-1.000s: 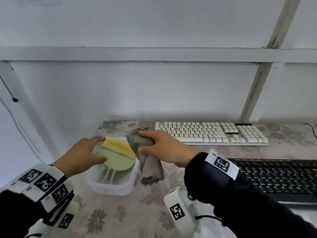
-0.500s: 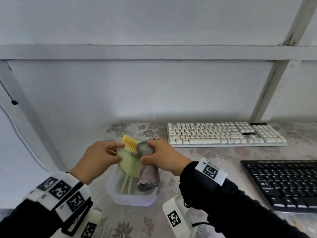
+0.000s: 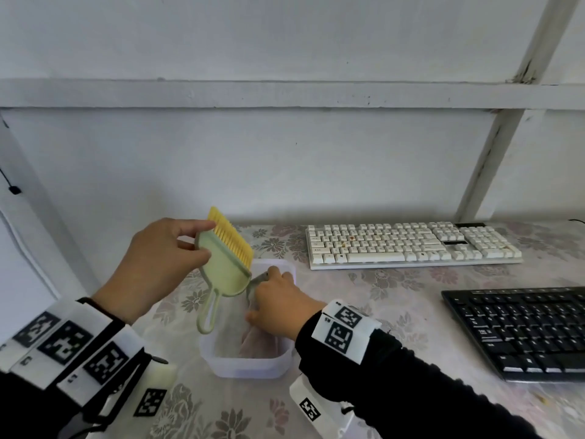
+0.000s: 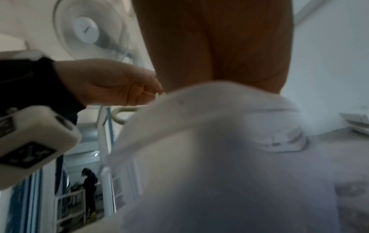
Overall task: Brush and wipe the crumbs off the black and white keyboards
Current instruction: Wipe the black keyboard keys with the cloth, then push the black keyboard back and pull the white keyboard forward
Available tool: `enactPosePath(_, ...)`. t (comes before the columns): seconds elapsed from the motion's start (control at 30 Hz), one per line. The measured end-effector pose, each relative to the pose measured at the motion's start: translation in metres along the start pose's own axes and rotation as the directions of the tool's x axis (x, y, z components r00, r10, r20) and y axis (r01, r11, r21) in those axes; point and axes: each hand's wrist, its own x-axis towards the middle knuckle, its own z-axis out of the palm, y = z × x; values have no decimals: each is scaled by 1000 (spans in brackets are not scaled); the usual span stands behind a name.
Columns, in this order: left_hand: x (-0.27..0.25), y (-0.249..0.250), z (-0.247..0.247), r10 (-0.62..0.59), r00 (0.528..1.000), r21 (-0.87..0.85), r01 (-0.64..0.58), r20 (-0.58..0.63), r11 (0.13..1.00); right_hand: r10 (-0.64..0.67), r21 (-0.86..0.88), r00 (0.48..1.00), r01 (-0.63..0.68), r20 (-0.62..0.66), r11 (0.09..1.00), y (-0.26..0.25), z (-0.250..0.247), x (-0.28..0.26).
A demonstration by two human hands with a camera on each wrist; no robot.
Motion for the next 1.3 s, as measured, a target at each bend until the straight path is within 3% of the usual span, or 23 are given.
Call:
enactPosePath(0.1,-2,-3,5,0,1000,-51,1,10,999,1,-145,996,-13,-87,989,4,-2,-10)
enactPosePath(0.17,-4,-3,9,-16,999,-110,20,38,994,12,-154,996,-25,-83,988,9,-10,-17)
enactPosePath(0.43,-11,-11,33,-105,974,-293,162,199,942,109,111,994,-106,-24,988,38,-24,-35)
enactPosePath(0.6,-12,-24,42,-143,960,-189,191,241,963,110,237,994,-109,10,965,41,-13,-45)
enactPosePath(0.73,-14,-34,40,-162,960,2,166,230,986,83,285,996,-89,33,954,38,-11,-55)
enactPosePath(0.97,-29,-30,44,-150,928,73,133,342,988,53,276,996,-72,76,959,33,-9,-70)
enactPosePath(1.1,-32,-24,44,-161,929,93,137,334,986,35,270,996,-56,80,961,36,-13,-80)
enactPosePath(1.3,-26,10,54,-86,953,214,23,291,977,61,239,998,-65,24,969,65,-33,-106)
